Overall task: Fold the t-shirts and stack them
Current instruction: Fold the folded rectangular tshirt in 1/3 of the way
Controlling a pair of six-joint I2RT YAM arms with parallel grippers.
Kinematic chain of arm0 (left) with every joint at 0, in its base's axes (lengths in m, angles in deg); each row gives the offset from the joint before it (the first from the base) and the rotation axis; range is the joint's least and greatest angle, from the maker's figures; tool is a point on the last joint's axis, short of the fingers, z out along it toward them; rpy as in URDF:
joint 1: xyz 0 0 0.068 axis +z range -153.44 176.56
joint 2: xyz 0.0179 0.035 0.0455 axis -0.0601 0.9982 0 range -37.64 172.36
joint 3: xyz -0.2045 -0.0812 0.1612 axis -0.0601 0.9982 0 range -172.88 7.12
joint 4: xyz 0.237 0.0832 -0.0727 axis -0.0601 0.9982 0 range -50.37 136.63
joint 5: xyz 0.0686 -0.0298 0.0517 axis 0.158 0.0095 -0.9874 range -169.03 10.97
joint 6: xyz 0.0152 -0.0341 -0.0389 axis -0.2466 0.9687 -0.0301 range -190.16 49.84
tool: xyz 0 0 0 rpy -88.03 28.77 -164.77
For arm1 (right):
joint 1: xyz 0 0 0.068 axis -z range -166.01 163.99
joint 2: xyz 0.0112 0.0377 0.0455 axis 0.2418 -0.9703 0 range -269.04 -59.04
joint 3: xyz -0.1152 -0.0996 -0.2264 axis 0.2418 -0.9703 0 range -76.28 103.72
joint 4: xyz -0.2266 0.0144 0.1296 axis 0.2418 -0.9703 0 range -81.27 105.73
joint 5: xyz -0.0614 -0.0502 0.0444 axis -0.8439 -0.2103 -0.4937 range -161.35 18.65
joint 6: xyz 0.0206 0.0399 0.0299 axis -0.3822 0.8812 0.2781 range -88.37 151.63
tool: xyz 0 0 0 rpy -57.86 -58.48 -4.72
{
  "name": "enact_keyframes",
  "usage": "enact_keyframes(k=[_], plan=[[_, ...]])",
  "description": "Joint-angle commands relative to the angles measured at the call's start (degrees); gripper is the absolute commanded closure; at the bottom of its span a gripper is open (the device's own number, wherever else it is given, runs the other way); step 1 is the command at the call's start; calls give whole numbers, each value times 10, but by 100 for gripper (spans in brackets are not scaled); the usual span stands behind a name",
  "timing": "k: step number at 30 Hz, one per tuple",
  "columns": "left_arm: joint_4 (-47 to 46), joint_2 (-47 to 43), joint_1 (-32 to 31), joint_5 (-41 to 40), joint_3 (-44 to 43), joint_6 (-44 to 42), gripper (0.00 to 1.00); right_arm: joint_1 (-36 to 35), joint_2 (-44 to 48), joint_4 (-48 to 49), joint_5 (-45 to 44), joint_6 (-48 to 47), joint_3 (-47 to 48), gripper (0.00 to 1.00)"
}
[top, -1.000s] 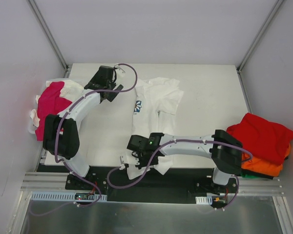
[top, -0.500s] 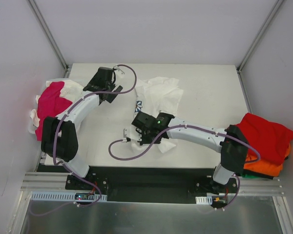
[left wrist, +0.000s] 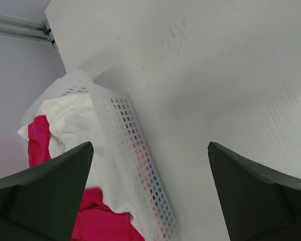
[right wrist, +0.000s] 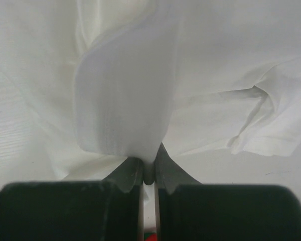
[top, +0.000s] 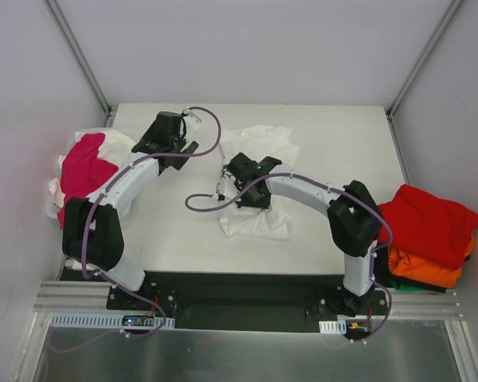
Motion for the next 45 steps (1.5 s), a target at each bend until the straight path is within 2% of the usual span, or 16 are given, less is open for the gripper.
enact_keyframes(k=[1,27,30,31,36,37,40,45], plan=[[-8,-24,-4,10,4,10,1,27,-22,0,4,-30,45,99],[-7,-10,-5,20,4,18,1,84,-120,13,-10,-59,176,98],[-7,-12,-5,19,5,18,1,88,-128,17,-12,-60,180,82],[-7,-12,-5,19,5,17,1,88,-132,18,-14,-60,181,70],[-7,-11,-6,22,8,19,1,95,-140,41,-30,-62,177,54],[-7,-11,-6,21,8,19,1,96,-141,45,-33,-63,178,47],[-7,-11,-6,24,8,20,1,99,-141,59,-50,-65,182,39],[-7,-9,-5,24,7,21,1,108,-148,72,-84,-66,208,36]])
